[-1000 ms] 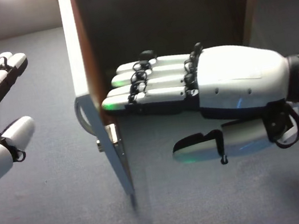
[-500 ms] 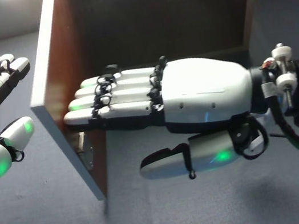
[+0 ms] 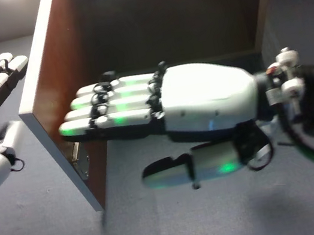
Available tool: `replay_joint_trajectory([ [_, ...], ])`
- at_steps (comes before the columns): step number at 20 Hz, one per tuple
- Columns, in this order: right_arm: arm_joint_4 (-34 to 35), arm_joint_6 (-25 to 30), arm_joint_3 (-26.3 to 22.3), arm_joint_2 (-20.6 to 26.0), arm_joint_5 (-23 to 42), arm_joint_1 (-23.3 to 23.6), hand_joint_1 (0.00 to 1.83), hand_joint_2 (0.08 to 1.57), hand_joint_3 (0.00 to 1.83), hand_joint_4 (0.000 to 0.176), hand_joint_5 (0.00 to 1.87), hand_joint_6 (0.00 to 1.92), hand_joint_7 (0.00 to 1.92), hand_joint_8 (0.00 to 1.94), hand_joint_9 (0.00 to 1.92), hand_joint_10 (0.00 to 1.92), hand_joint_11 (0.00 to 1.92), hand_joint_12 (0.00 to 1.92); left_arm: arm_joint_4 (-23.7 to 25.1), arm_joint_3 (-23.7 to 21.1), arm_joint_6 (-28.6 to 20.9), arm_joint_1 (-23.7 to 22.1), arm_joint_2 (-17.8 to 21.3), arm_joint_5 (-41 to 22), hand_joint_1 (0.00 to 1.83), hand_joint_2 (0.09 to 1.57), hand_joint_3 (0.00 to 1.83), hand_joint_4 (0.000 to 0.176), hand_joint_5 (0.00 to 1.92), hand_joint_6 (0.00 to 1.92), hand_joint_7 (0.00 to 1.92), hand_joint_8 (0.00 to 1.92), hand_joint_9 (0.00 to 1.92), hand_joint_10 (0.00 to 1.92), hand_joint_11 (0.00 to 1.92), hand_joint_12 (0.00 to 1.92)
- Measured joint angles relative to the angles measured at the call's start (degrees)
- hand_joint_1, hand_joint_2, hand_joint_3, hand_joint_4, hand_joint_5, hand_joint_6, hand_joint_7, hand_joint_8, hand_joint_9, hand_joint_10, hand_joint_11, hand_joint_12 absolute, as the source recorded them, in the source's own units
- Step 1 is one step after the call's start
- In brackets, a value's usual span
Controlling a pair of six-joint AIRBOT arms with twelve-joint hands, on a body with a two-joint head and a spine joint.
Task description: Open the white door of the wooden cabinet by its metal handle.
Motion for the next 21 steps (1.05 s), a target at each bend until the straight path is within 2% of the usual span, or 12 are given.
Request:
replay_joint_trajectory([
  [1, 0.42, -0.02, -0.66, 1.97, 0.02, -0.04, 0.28, 1.47, 0.01, 0.000, 0.07, 0.01, 0.04, 0.01, 0.00, 0.00, 0.00, 0.00, -0.72, -0.33, 0.04, 0.26, 0.00, -0.09, 0.08, 1.36, 0.34, 0.000, 0.03, 0.00, 0.01, 0.00, 0.00, 0.01, 0.00, 0.16],
  [2, 1.99, 0.02, -0.79, 4.13, 0.39, -0.52, 0.26, 1.48, 0.01, 0.000, 0.04, 0.00, 0.01, 0.00, 0.00, 0.00, 0.00, 0.00, -1.09, -0.44, 0.04, 0.79, 0.02, -0.09, 0.02, 1.41, 0.17, 0.000, 0.07, 0.00, 0.03, 0.00, 0.00, 0.00, 0.00, 0.17],
  [3, 3.28, -0.02, -0.79, 5.20, 0.63, -1.07, 0.28, 1.47, 0.00, 0.000, 0.01, 0.00, 0.00, 0.00, 0.00, 0.00, 0.00, 0.00, -1.38, -0.68, 0.02, 0.85, 0.07, -0.09, 0.00, 1.43, 0.11, 0.000, 0.09, 0.00, 0.02, 0.01, 0.00, 0.00, 0.00, 0.05],
  [4, 5.31, -0.28, -0.76, 6.78, 0.24, -1.88, 0.41, 1.44, 0.00, 0.000, 0.03, 0.01, 0.00, 0.00, 0.00, 0.00, 0.00, 0.00, -1.36, -0.70, 0.00, 1.22, 0.11, -0.68, 0.00, 1.54, 0.07, 0.000, 0.08, 0.00, 0.02, 0.00, 0.00, 0.00, 0.00, 0.02],
  [5, 6.71, -1.36, -0.90, 8.24, -0.46, -2.49, 0.38, 1.44, 0.00, 0.000, 0.04, 0.01, 0.00, 0.00, 0.00, 0.00, 0.03, 0.01, -1.38, -0.85, 0.07, 1.38, 0.26, -1.07, 0.00, 1.57, 0.13, 0.000, 0.10, 0.00, 0.05, 0.00, 0.06, 0.01, 0.00, 0.25],
  [6, 8.81, -3.17, -1.64, 9.75, -0.98, -3.21, 0.18, 1.47, 0.01, 0.000, 0.01, 0.00, 0.00, 0.00, 0.00, 0.00, 0.00, 0.00, -1.62, -1.07, 0.02, 1.38, 0.44, -1.51, 0.00, 1.57, 0.15, 0.000, 0.09, 0.00, 0.04, 0.00, 0.05, 0.00, 0.00, 0.25],
  [7, 10.99, -4.81, -2.21, 11.10, -0.37, -3.87, 0.14, 1.48, 0.00, 0.000, 0.03, 0.01, 0.00, 0.00, 0.00, 0.00, 0.00, 0.00, -1.75, -1.07, 0.00, 1.64, 0.46, -2.10, 0.00, 1.57, 0.13, 0.000, 0.08, 0.00, 0.03, 0.00, 0.03, 0.00, 0.00, 0.20],
  [10, 16.70, -7.54, -3.26, 14.10, 2.08, -6.12, 0.22, 1.48, 0.00, 0.000, 0.09, 0.01, 0.05, 0.01, 0.01, 0.00, 0.00, 0.00, -2.29, -1.49, 0.02, 2.51, 0.48, -2.95, 0.00, 1.57, 0.11, 0.000, 0.08, 0.00, 0.04, 0.00, 0.03, 0.00, 0.00, 0.19],
  [11, 18.10, -8.50, -3.87, 15.61, 2.75, -7.08, 0.09, 1.46, 0.00, 0.000, 0.07, 0.00, 0.03, 0.00, 0.00, 0.00, 0.01, 0.01, -2.34, -1.53, 0.02, 2.64, 0.52, -3.10, 0.00, 1.57, 0.11, 0.000, 0.08, 0.00, 0.04, 0.00, 0.03, 0.00, 0.00, 0.18],
  [17, 36.30, -10.97, -6.23, 21.77, 13.68, -18.43, 0.33, 1.51, 0.00, 0.000, 0.11, 0.00, 0.07, 0.00, 0.02, 0.00, 0.00, 0.00, -1.40, -2.03, -0.42, 2.75, 0.83, -5.11, 0.00, 1.57, 0.02, 0.000, 0.09, 0.00, 0.05, 0.00, 0.02, 0.00, 0.00, 0.09],
  [20, 40.46, -11.02, -7.52, 22.86, 18.64, -21.90, 0.18, 1.49, 0.00, 0.000, 0.13, 0.00, 0.10, 0.00, 0.03, 0.00, 0.00, 0.00, -1.05, -2.03, -1.70, 2.86, 0.83, -7.08, 0.00, 1.57, 0.02, 0.000, 0.08, 0.00, 0.03, 0.00, 0.01, 0.00, 0.00, 0.04],
  [21, 41.68, -11.50, -8.33, 23.54, 20.13, -23.26, 0.20, 1.49, 0.00, 0.000, 0.14, 0.00, 0.11, 0.00, 0.04, 0.00, 0.01, 0.00, -1.16, -2.36, -1.77, 2.95, 1.16, -7.67, 0.00, 1.57, 0.04, 0.000, 0.09, 0.01, 0.03, 0.00, 0.01, 0.00, 0.00, 0.03],
])
